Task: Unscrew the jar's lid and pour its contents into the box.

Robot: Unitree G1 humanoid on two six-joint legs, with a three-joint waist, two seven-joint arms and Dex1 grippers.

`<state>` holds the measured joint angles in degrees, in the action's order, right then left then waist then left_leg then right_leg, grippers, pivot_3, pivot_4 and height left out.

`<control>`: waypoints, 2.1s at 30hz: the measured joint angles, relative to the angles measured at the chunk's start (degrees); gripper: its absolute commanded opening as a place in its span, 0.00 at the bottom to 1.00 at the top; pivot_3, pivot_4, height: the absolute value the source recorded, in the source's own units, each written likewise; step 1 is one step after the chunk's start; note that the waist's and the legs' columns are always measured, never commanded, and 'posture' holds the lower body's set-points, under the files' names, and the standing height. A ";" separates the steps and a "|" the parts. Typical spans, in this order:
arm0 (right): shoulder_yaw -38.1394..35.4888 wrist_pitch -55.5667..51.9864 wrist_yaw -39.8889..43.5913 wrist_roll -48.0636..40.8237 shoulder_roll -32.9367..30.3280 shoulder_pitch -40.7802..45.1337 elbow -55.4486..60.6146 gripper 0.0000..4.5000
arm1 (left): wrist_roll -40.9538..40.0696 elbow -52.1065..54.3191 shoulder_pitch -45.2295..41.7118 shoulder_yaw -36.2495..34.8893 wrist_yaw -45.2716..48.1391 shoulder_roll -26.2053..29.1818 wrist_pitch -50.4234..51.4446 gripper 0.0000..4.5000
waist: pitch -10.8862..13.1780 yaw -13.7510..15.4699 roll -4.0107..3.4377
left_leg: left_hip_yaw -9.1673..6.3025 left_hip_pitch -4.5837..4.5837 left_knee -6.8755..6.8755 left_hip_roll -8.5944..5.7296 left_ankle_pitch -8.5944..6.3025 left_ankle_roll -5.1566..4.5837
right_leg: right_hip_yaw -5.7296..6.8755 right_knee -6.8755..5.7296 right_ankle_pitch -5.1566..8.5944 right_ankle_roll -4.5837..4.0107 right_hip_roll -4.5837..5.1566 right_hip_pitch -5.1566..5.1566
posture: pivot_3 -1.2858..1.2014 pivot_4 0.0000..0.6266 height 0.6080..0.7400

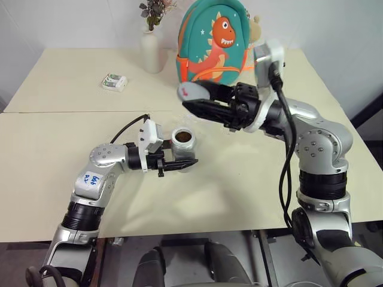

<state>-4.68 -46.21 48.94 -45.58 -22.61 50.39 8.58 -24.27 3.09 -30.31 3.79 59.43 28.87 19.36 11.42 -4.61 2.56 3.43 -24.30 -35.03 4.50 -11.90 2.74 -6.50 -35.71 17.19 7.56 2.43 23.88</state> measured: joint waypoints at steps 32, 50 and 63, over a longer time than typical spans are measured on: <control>1.13 38.69 -3.83 29.69 -0.07 -21.80 -30.56 1.00 | -1.70 0.75 1.29 -3.81 -0.59 2.14 2.13 0.47 | 0.01 -0.22 -0.03 | 0.10 0.12 -0.08 0.07 0.05 0.12 | -0.12 -0.20 -0.02 0.04 -0.14 0.00 | 0.52 0.24 1.00; 2.86 22.04 16.51 17.03 -15.25 -12.38 -6.83 1.00 | -2.84 -1.90 -1.11 -7.94 0.71 6.61 2.41 0.47 | 0.05 -0.14 -0.08 | 0.08 0.14 -0.10 0.07 0.05 0.13 | -0.11 -0.19 -0.01 0.03 -0.14 -0.01 | 0.52 0.24 1.00; 4.13 17.48 15.35 14.79 -14.62 -9.22 -5.76 1.00 | 9.40 -7.60 -10.38 -4.76 -10.57 7.48 0.47 0.47 | 0.06 0.38 -0.08 | 0.08 0.07 -0.06 0.07 0.02 0.16 | -0.09 -0.14 0.01 0.00 -0.14 0.03 | 0.52 0.24 1.00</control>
<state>-0.55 -28.73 64.29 -30.79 -37.23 41.17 2.82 -14.86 -4.51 -40.70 -0.98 48.86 36.35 19.83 11.47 -4.23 2.47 3.52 -24.23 -35.09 4.57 -11.88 2.89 -6.59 -35.86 17.19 7.56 2.29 23.90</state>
